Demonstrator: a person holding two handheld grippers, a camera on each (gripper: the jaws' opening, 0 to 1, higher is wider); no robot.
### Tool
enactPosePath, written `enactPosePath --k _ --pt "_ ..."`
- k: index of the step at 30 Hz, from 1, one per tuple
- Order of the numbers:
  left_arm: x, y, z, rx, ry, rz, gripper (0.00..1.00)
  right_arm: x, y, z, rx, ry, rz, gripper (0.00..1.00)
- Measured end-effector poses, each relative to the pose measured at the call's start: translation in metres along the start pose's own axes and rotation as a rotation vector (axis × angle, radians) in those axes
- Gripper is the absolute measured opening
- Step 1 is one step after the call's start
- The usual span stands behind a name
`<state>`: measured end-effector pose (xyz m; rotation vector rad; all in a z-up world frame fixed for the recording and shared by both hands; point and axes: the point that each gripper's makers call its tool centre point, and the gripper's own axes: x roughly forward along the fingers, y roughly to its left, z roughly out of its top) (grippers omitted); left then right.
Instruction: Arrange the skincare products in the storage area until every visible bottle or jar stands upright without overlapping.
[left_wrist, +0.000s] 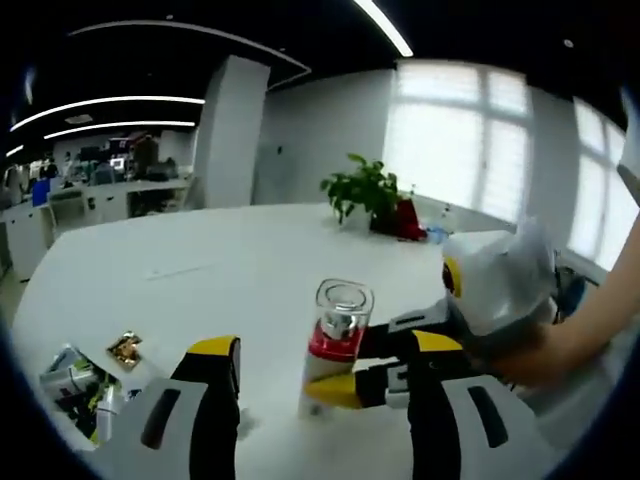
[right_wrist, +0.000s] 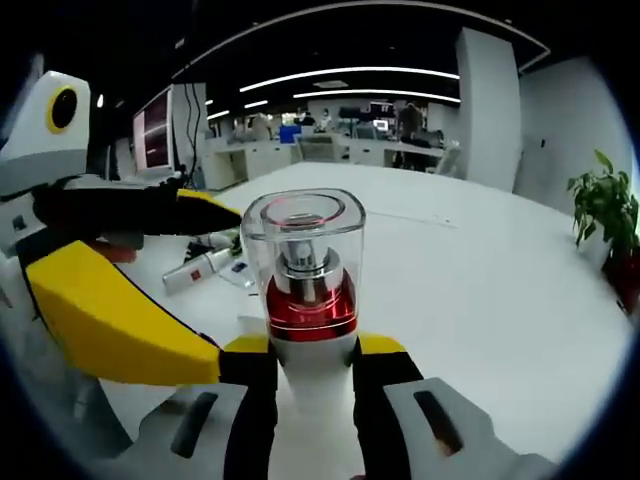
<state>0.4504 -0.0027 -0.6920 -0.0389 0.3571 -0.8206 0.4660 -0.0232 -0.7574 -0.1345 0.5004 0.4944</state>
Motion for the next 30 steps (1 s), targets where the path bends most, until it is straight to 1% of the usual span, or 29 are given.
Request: enactPosePath --k 4,10,12,15,17,22,28,30 --pt "0.003 -0.003 0.002 0.003 -0.015 -0.014 0.56 0.002 0.000 -0.002 -0.001 0.000 0.003 0.28" --pt "0.011 -0.005 0.000 0.016 -0.010 -0.032 0.52 -0.002 0.003 0.000 0.005 0.003 0.001 0.28" --pt "0.013 -0.007 0.000 0.020 -0.006 -0.038 0.51 -0.002 0.005 -0.001 0.010 0.002 0.000 0.28" --pt "0.016 -0.009 -0.005 0.031 0.014 -0.054 0.49 -0.001 0.008 -0.002 0.003 0.008 -0.001 0.28" --pt "0.019 -0.008 -0.010 0.036 0.022 -0.060 0.47 -0.002 0.010 -0.001 -0.006 0.013 -0.006 0.28" --pt "0.023 -0.011 -0.012 0.065 0.026 -0.076 0.39 -0.001 0.010 -0.004 -0.009 0.022 -0.003 0.28" --pt "0.026 -0.004 -0.020 0.087 0.055 -0.074 0.32 -0.006 0.014 -0.004 -0.020 0.023 0.010 0.28" --pt "0.026 -0.003 -0.021 0.107 0.063 -0.071 0.29 -0.002 0.013 -0.006 -0.027 0.026 0.013 0.28"
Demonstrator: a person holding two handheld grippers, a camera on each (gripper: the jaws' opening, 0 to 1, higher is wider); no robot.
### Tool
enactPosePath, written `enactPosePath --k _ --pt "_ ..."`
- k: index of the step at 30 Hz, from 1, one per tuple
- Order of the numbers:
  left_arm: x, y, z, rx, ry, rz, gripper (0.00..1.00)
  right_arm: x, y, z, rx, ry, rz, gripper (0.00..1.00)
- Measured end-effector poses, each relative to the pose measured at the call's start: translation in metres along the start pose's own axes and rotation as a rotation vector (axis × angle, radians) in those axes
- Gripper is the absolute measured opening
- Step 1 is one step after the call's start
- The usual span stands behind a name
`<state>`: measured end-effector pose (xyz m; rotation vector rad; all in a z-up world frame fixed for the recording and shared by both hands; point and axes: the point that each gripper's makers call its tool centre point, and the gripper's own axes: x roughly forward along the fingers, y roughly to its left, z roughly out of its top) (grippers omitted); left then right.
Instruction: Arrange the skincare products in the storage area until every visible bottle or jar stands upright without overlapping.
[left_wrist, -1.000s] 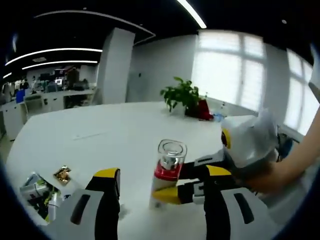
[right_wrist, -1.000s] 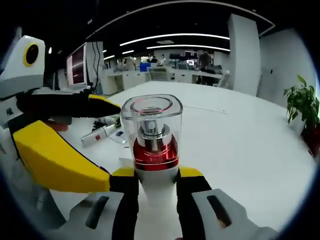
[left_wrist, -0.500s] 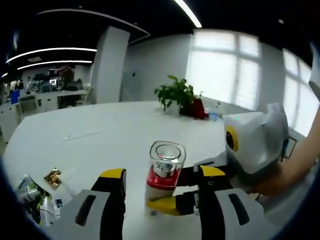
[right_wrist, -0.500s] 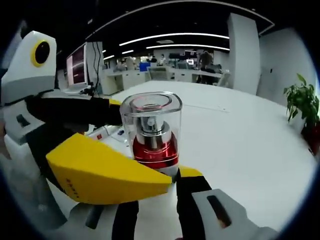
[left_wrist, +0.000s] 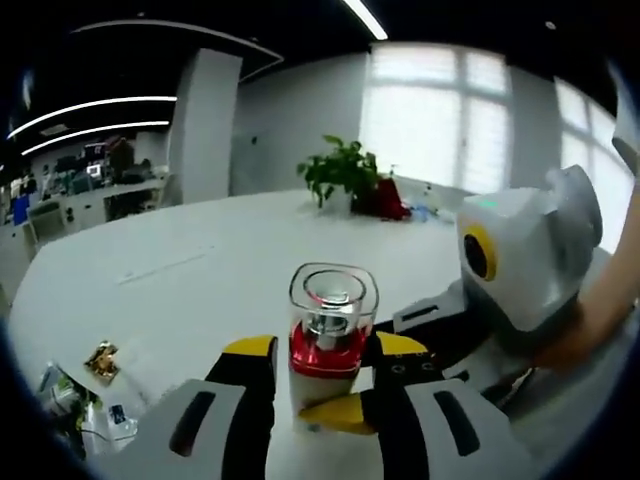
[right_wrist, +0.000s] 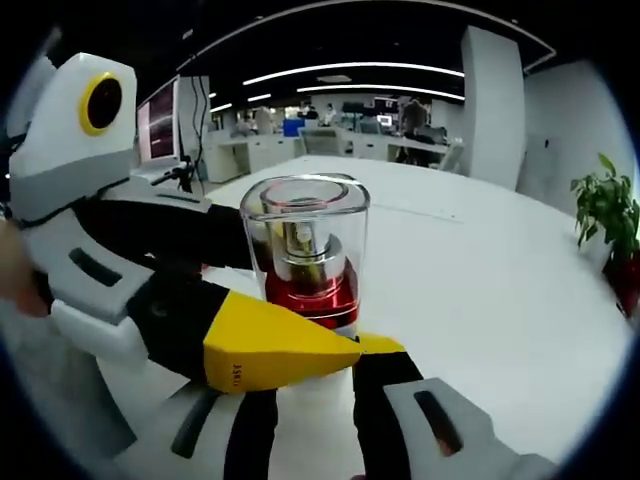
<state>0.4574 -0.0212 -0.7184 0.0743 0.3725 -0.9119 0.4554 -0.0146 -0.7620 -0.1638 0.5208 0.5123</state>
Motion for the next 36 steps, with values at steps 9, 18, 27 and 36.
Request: enactPosePath --k 9,18,27,36 --pt "0.001 0.000 -0.001 0.065 0.006 -0.036 0.28 -0.002 0.002 -0.004 -0.018 0.028 0.069 0.28" --pt "0.002 -0.006 -0.001 0.101 0.013 -0.194 0.27 -0.005 -0.007 -0.034 -0.081 0.057 0.209 0.30" --pt "0.004 -0.016 0.000 0.133 -0.008 -0.367 0.27 -0.008 -0.011 -0.038 -0.204 0.062 0.344 0.36" --pt "0.007 -0.027 0.004 0.166 -0.001 -0.459 0.27 0.000 -0.006 -0.023 -0.253 0.020 0.464 0.43"
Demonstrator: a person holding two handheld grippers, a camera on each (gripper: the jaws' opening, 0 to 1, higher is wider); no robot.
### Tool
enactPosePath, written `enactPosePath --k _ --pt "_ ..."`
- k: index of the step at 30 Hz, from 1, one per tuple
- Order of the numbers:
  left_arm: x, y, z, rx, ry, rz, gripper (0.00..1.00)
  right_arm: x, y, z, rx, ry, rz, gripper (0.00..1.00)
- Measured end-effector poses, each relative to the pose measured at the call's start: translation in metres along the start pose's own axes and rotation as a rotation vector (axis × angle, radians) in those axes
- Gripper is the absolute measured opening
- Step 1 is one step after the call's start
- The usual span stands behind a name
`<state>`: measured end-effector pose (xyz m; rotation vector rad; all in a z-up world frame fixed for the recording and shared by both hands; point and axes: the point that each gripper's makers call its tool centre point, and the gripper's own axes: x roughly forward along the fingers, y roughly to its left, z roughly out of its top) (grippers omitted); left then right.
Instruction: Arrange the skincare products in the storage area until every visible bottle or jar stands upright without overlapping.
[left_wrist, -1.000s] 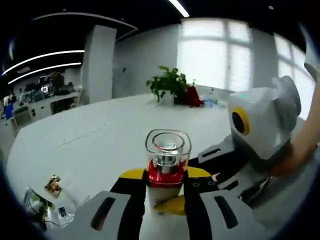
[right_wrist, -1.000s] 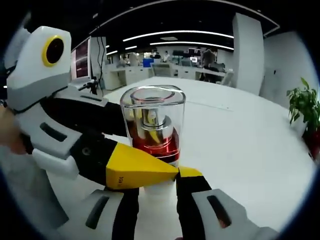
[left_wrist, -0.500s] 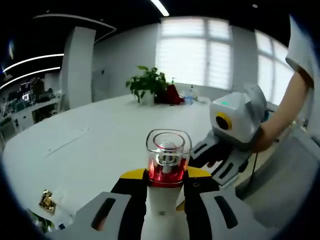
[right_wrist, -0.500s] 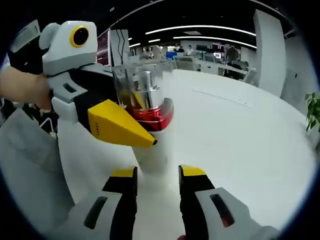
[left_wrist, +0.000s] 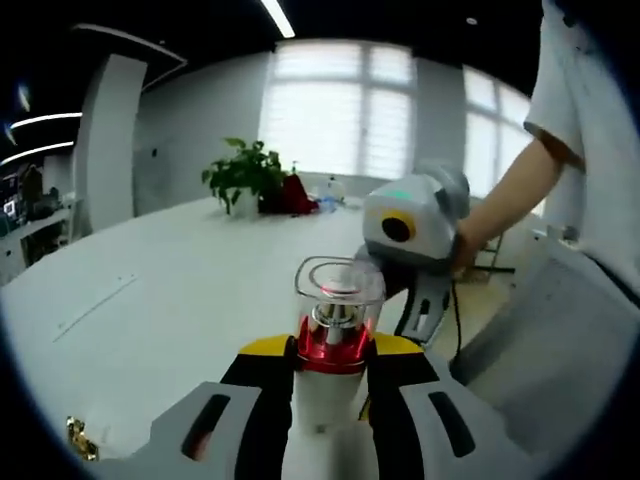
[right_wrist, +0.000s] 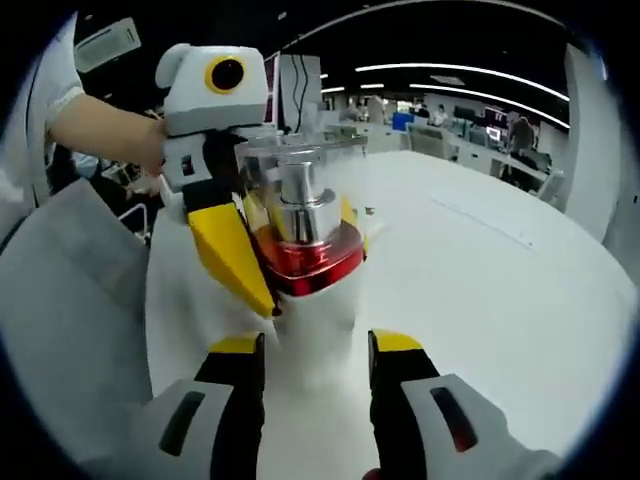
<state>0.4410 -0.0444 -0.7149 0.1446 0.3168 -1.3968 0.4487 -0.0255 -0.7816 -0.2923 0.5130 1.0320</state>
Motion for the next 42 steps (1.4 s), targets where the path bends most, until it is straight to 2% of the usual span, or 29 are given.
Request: enactPosePath --k 4,6,8,19,32,42 --pt "0.002 0.000 0.001 0.004 -0.008 -0.008 0.27 0.002 0.003 0.002 -0.021 0.005 0.043 0.40" --pt "0.004 0.001 0.002 0.005 -0.012 -0.010 0.27 0.004 0.001 0.000 -0.059 0.016 0.040 0.33" --pt "0.004 0.001 0.003 -0.002 -0.016 -0.012 0.27 0.005 -0.003 -0.003 -0.070 0.026 0.034 0.31" --pt "0.008 0.023 0.006 -0.013 -0.032 0.000 0.27 0.012 -0.018 0.006 -0.089 0.019 0.061 0.30" --pt "0.010 0.053 0.007 -0.011 -0.044 0.010 0.27 0.022 -0.043 0.011 -0.073 0.006 0.069 0.30" --pt "0.011 0.058 0.007 0.000 -0.033 0.005 0.27 0.025 -0.050 0.013 -0.072 0.003 0.069 0.30"
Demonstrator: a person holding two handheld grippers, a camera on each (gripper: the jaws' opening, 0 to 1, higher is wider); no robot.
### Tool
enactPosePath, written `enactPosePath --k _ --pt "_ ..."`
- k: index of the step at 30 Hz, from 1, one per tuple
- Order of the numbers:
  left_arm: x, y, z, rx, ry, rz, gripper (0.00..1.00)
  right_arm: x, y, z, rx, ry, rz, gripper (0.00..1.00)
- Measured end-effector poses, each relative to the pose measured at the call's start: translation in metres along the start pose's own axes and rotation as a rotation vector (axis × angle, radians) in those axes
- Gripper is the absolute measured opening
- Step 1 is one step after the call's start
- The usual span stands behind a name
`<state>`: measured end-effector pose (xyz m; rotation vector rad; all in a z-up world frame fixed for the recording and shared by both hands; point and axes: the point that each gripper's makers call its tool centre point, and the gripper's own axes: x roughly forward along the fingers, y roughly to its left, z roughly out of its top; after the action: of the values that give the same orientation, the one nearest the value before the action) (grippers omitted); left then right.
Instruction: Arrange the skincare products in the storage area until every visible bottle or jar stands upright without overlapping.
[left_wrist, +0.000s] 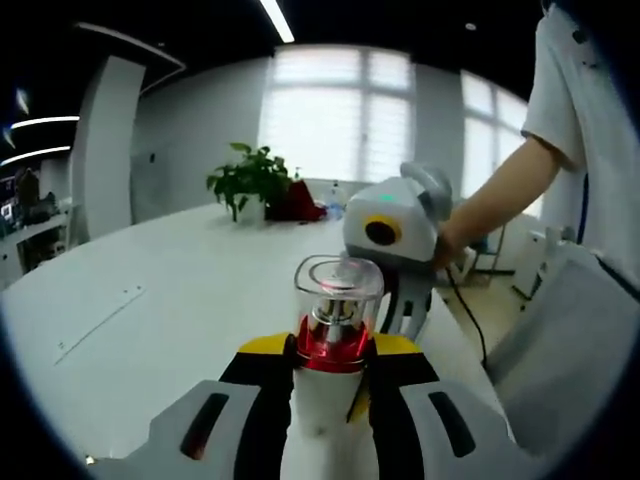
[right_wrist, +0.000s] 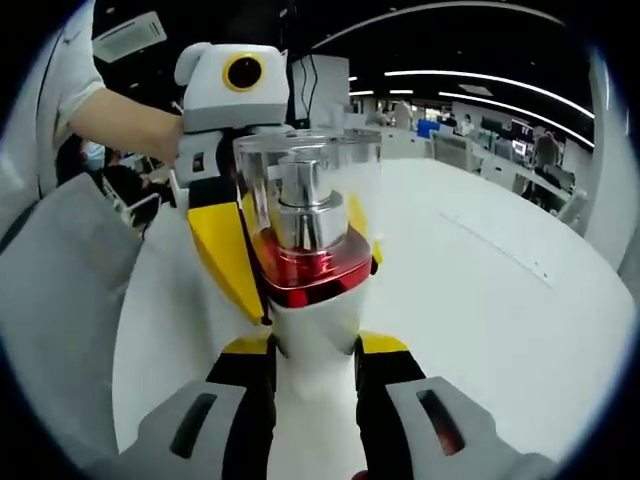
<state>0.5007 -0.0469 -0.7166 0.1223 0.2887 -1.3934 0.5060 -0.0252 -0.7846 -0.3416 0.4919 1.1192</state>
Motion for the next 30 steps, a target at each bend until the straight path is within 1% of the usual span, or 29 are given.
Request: enactPosePath --k 3,6,9,11,12,15,17,18,19,24,26,29,30 --pt "0.000 0.000 0.000 -0.002 0.002 0.003 0.28 0.000 0.001 0.001 0.001 0.000 -0.001 0.30" --pt "0.000 -0.001 0.000 -0.020 0.002 0.005 0.26 -0.001 0.000 0.000 0.029 -0.002 -0.006 0.30" --pt "0.000 -0.001 0.000 -0.029 0.006 0.012 0.26 -0.001 0.001 0.001 0.038 -0.002 -0.016 0.31" --pt "0.000 -0.001 -0.001 -0.042 0.009 0.020 0.26 0.000 0.002 0.001 0.053 -0.006 -0.015 0.33" --pt "0.000 -0.002 -0.001 -0.061 0.011 0.019 0.25 0.001 0.002 0.000 0.061 -0.004 -0.012 0.35" --pt "-0.001 0.001 -0.003 -0.075 0.015 0.037 0.31 0.002 0.006 -0.004 0.053 0.024 -0.010 0.41" --pt "-0.004 0.002 0.001 -0.111 -0.004 0.043 0.35 0.002 0.007 -0.003 0.060 0.023 -0.013 0.43" --pt "-0.005 0.002 0.003 -0.116 -0.010 0.045 0.36 0.002 0.007 -0.003 0.064 0.022 -0.014 0.45" --pt "-0.006 0.003 0.002 -0.135 -0.002 0.056 0.37 0.001 0.006 -0.003 0.070 0.022 -0.020 0.47" --pt "-0.011 0.000 0.005 -0.132 0.013 0.087 0.47 -0.002 0.006 -0.004 0.091 0.032 -0.045 0.54" --pt "-0.012 0.005 0.001 -0.133 0.017 0.101 0.51 -0.003 0.007 -0.004 0.098 0.037 -0.054 0.57" --pt "-0.018 0.006 0.002 -0.136 0.018 0.125 0.53 -0.006 0.008 -0.002 0.110 0.035 -0.068 0.59" --pt "-0.020 0.006 0.002 -0.136 0.019 0.131 0.54 -0.006 0.008 -0.002 0.115 0.035 -0.078 0.62"
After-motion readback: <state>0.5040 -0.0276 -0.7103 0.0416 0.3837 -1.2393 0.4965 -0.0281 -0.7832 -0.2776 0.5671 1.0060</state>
